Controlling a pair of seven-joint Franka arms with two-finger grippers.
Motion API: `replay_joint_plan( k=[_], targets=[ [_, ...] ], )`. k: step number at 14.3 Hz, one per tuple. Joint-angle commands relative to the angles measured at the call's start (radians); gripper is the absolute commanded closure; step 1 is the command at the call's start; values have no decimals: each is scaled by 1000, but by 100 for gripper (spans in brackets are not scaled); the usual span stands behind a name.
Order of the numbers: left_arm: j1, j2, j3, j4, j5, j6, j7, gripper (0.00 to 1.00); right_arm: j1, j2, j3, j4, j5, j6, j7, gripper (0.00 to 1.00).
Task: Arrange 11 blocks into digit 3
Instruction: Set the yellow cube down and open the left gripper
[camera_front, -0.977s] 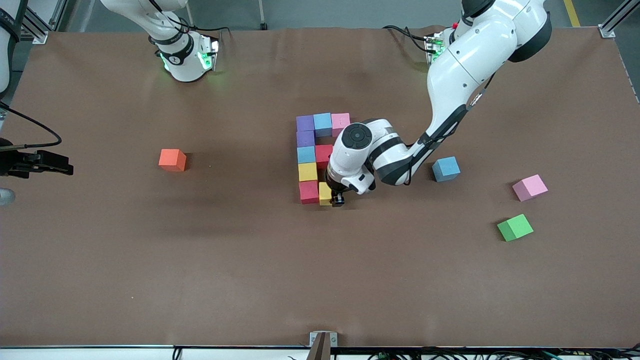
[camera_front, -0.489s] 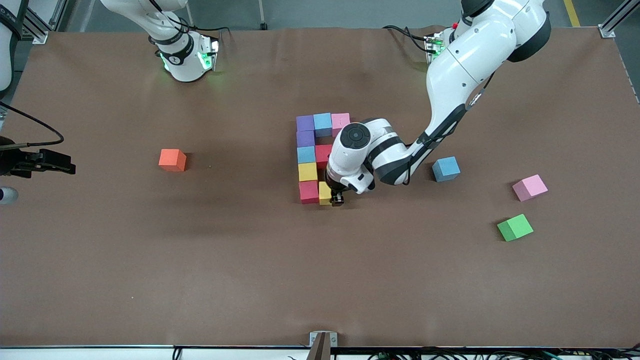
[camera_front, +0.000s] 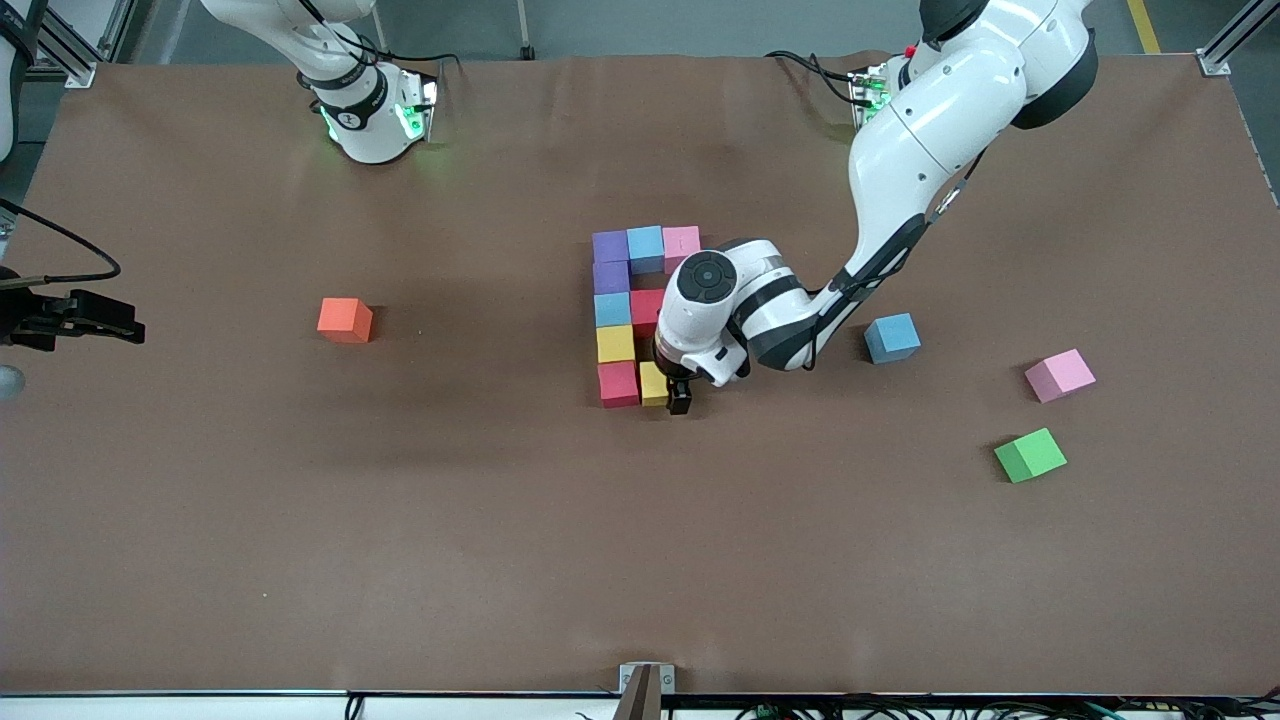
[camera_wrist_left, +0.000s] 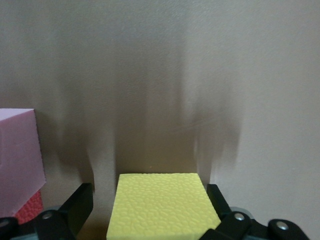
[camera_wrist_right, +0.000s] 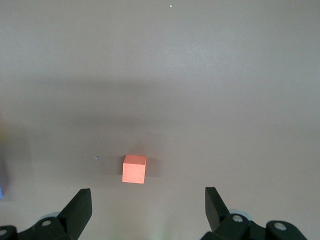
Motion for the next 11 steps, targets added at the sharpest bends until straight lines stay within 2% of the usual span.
replay_joint_plan(
  k=[1,5,11],
  targets=[
    [-13,-13,1,38,31,-46,-118,0,-13,-47,17,-55,1,7,11,0],
    [-8,-19,-26,102,-10,-127,-74,0,-11,-48,17,-65,1,15,11,0],
    [9,-85,-83,107,-39,-274,9,0,-8,-109,17,-142,0,46,9,0]
  ],
)
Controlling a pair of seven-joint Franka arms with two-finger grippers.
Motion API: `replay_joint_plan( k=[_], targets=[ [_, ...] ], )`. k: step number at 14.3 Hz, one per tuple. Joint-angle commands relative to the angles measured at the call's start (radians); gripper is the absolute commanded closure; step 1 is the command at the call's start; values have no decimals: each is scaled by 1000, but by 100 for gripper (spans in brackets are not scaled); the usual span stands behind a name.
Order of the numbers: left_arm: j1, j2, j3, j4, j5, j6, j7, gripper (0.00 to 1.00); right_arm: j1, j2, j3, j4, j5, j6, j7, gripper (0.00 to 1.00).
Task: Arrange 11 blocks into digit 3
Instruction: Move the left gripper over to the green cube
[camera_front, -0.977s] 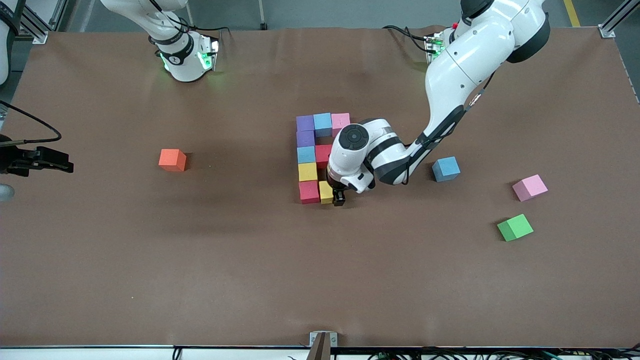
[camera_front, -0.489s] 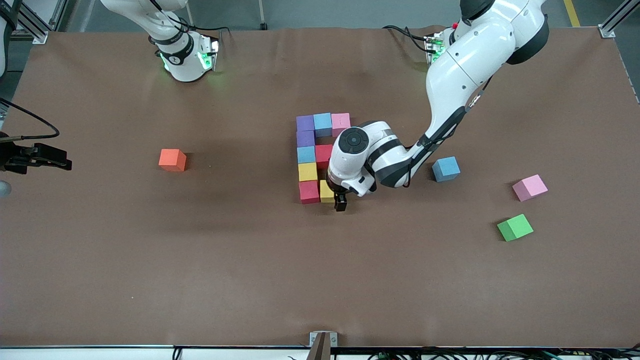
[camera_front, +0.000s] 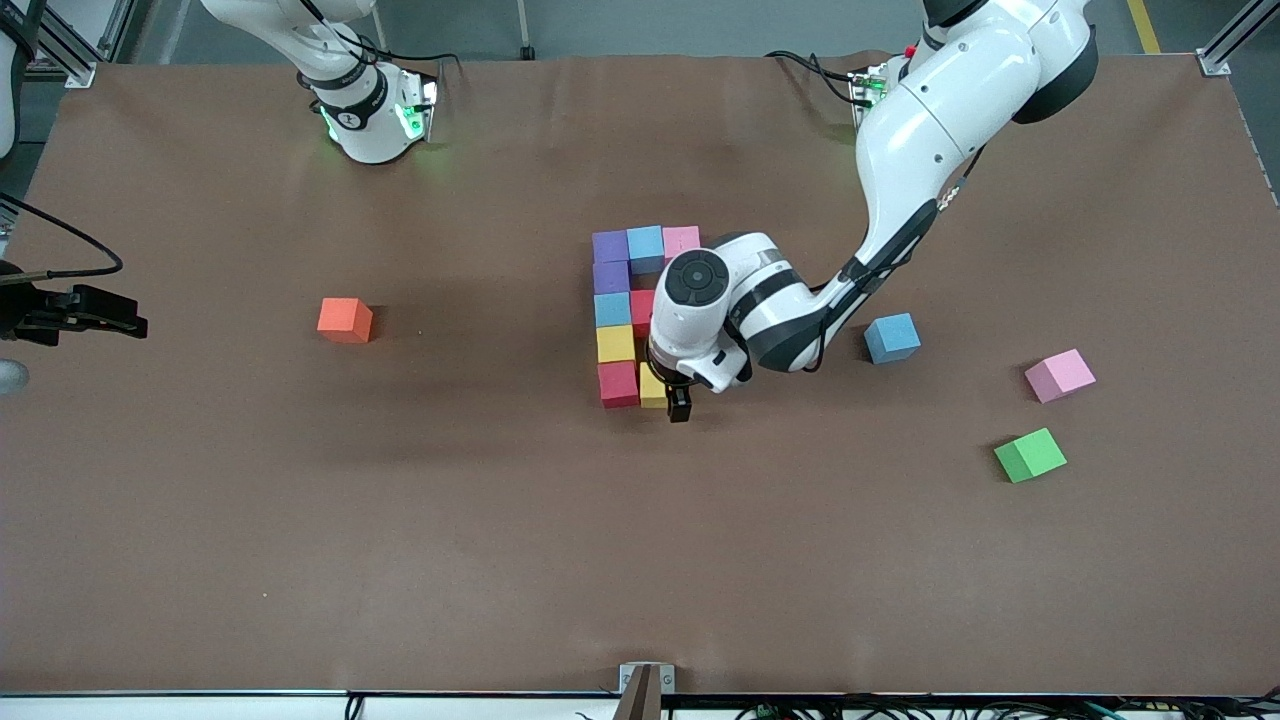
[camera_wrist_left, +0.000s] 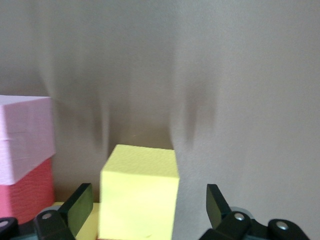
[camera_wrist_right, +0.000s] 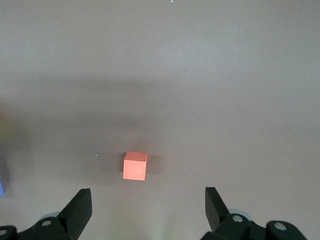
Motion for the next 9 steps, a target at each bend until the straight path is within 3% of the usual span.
replay_joint_plan(
  k=[1,6,9],
  targets=[
    [26,-65,-36,-8,-10,-80,2,0,-8,-84,14,-101,-2,31,9,0],
    [230,-132,-200,-4,6,-222,345,0,-6,-84,14,-93,-2,19,9,0],
    [306,-192,-213,-14,6,-346,638,0,4,-111,13,-102,-5,7,9,0]
  ],
)
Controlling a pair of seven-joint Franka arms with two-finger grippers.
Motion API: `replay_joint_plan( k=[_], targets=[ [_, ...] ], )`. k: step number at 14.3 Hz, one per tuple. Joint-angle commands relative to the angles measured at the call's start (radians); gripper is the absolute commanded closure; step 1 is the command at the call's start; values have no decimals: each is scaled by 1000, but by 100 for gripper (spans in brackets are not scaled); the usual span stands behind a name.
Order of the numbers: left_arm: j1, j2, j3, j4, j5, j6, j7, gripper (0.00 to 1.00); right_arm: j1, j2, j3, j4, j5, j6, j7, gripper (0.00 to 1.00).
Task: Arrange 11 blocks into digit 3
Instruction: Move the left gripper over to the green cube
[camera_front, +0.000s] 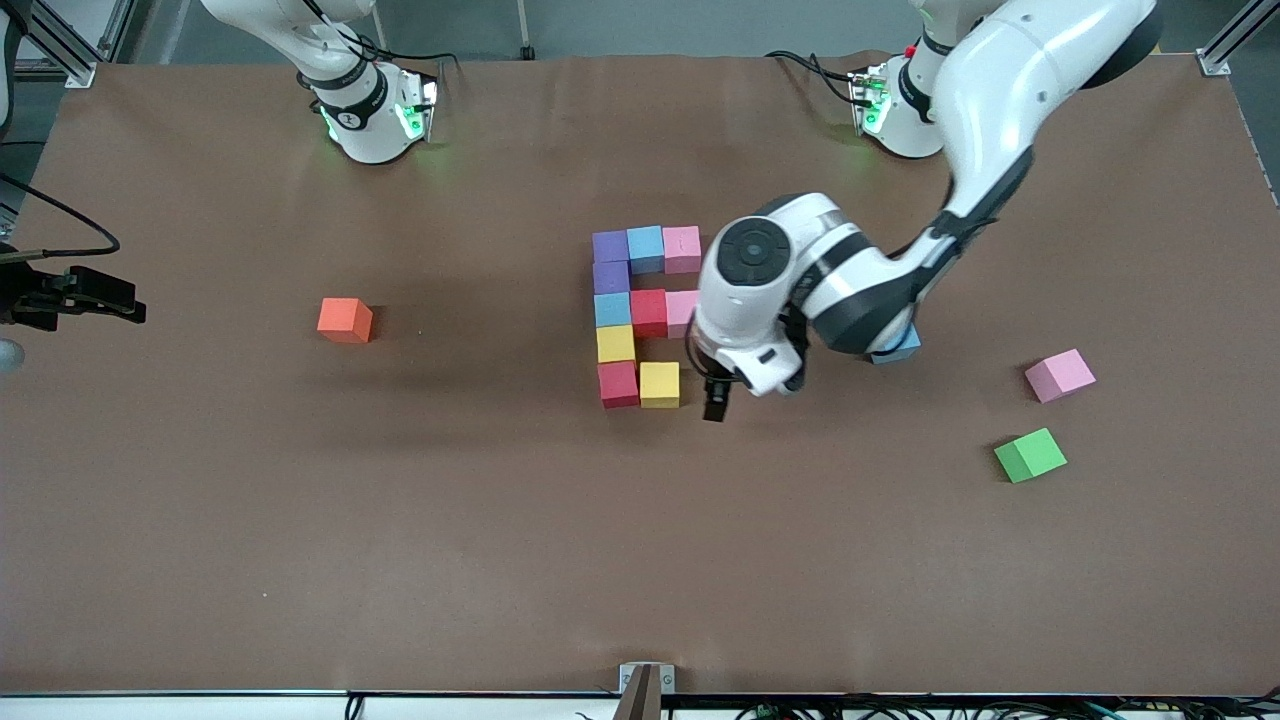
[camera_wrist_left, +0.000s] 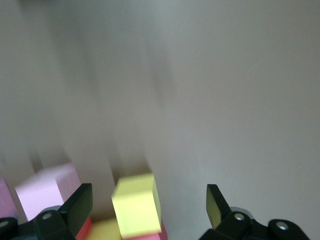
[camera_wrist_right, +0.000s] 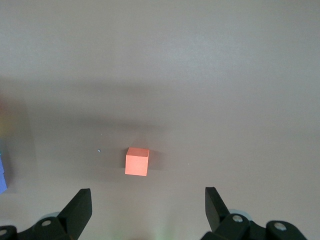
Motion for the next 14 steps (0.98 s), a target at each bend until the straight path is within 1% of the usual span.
replay_joint_plan(
  k=[1,2,4,5,7,10,12,14],
  targets=[
    [70,-61,-9,-22,4,-98,243,0,2,-69,7,-54,-5,-10,9,0],
    [100,-82,-9,-22,4,-102,320,0,-3,-84,7,-63,-5,-21,11,0],
    [174,-107,-9,-21,-2,-108,474,0,-26,-136,10,-117,-3,-19,12,0],
    [217,-119,-9,-22,-10,-123,561,0,-43,-153,23,-138,-2,-8,11,0],
    [286,-124,-11,-22,-10,-189,731,0,-64,-167,69,-143,-3,-2,9,0],
    [392,-127,-11,-22,-10,-197,943,0,-89,-213,108,-184,-3,18,9,0],
    [478,-124,-9,-21,-8,-195,1105,0,-87,-256,112,-244,-5,56,9,0],
    [579,-114,-9,-22,-8,-186,1286,0,-81,-288,112,-281,-6,74,9,0]
  ],
)
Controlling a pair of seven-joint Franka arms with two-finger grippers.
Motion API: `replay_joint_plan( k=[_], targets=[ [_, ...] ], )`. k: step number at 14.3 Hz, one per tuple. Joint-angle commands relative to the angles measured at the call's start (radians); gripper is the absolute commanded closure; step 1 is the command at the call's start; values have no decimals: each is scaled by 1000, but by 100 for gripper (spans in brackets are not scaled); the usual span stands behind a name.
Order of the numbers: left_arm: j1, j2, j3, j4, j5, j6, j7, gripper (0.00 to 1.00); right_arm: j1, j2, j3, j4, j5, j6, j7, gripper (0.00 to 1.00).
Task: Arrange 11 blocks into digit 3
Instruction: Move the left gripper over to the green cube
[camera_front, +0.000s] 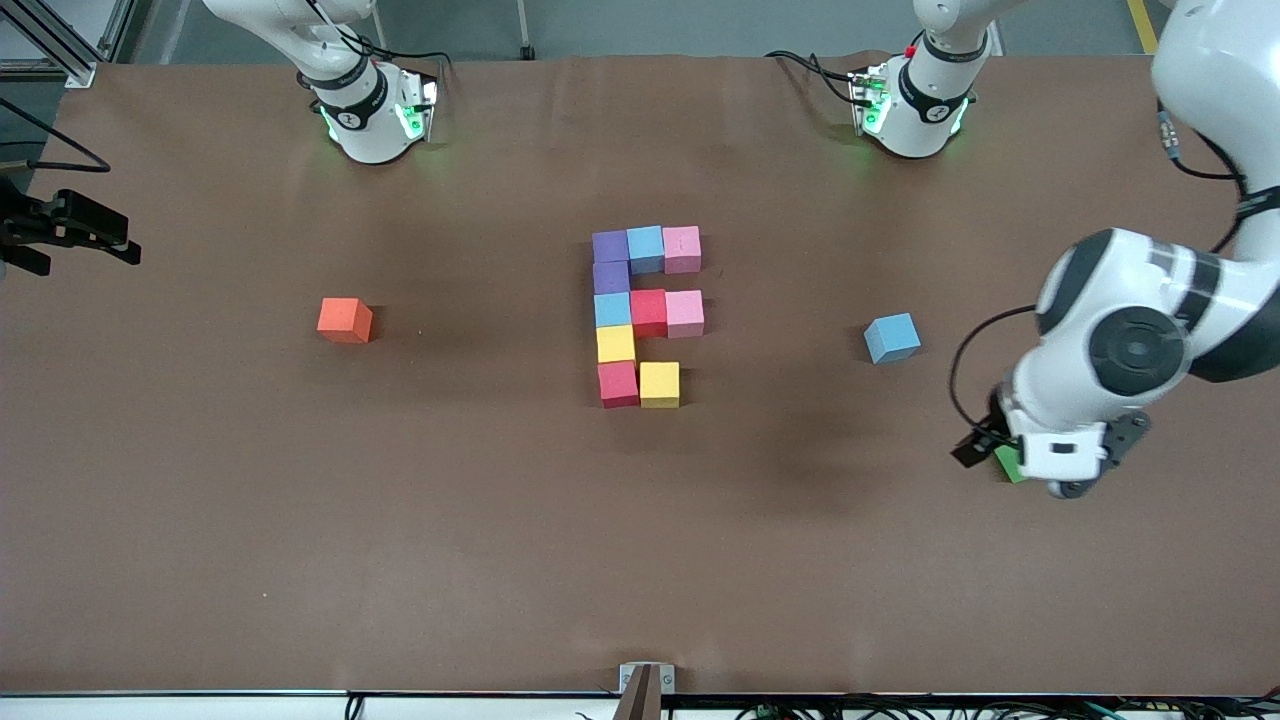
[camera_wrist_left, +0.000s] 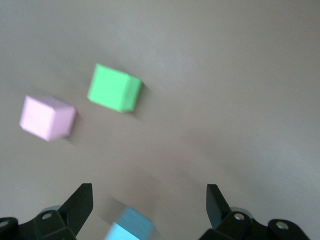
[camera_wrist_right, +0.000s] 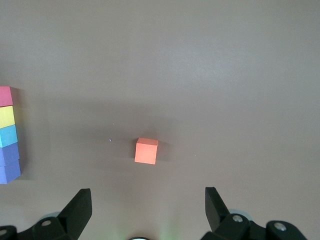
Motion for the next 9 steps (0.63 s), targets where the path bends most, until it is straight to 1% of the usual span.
replay_joint_plan(
  k=[1,4,6,7,9],
  targets=[
    [123,-9,-10,-18,-7,6,227,0,-23,-88,27,-107,-5,40,8,0],
    [213,27,-7,-16,-6,51,384,0,-18,-138,27,-153,-5,41,8,0],
    [233,67,8,-16,5,113,430,0,-17,-148,27,-154,-5,31,8,0],
    [231,87,27,-16,5,142,435,0,-17,-151,27,-150,-5,28,8,0],
    [233,128,35,-16,-10,182,435,0,-17,-155,27,-141,-4,25,7,0]
  ],
)
